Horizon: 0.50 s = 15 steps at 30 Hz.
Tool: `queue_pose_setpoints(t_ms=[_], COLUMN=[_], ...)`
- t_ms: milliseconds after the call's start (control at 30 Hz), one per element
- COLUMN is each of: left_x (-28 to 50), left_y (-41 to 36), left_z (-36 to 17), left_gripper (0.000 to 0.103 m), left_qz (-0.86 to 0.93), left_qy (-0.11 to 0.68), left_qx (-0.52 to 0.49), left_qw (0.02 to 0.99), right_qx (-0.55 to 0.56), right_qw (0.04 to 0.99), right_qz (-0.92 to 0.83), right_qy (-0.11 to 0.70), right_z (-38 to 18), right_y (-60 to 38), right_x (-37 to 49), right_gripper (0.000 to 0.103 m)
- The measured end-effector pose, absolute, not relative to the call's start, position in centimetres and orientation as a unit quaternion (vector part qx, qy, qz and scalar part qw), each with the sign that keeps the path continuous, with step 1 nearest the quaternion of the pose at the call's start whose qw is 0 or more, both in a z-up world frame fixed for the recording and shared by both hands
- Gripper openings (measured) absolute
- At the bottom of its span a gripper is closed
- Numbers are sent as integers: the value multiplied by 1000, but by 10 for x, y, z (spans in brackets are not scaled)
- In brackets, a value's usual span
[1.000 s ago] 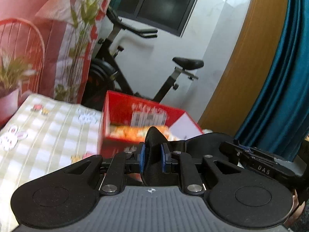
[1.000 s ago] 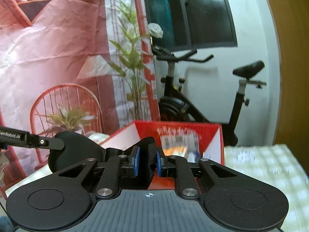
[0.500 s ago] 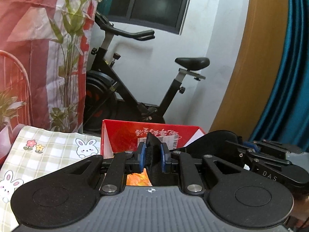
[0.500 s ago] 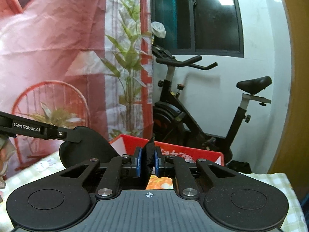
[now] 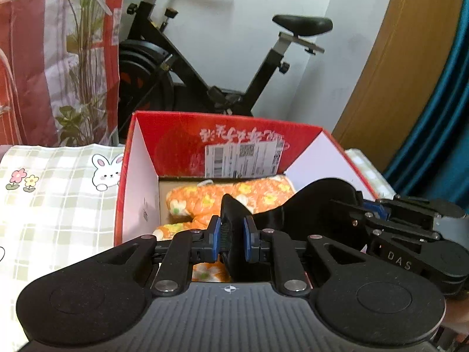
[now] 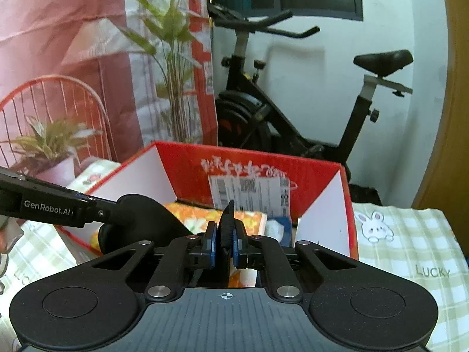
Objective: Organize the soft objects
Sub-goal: 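Lower the eye mask into the box and open both tools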
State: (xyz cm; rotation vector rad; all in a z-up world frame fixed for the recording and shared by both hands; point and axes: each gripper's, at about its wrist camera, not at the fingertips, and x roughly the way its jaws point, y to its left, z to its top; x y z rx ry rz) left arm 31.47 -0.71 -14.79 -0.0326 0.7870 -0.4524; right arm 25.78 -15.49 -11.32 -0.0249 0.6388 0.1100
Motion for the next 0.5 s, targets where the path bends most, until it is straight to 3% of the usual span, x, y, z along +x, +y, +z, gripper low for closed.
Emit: queue_pose_setpoints(t_ms=[233,300,333,367,433,500], left_x=[315,313,311,307,301,296], left_y=[-10,-9,-8,-7,-4,0], left_z=[-147,-143,-141,-139,-133,-128], left_gripper=[22,40,57,67,70,70], left_qz=[-215,-212,-209,-204,-200,-201], left_qy=[373,366,360,352,337,332], left_qx=[6,10,13,15,16,15], left_qw=[902,906,909,913,920,922], right_qx=[-18,-26,-28,-30,-37,-41], right_qw=[949,951,952,954,956,960], right_qz=[30,18,11,6,-4,-11], right_qy=[314,308,304,300,290,278], right_z=[-118,-117,-116,-115,-113,-111], right_y=[-164,-167,-168,-169,-171,-171], right_x=[255,252,250,248,242,234], right_gripper=[14,25,30,34,55,58])
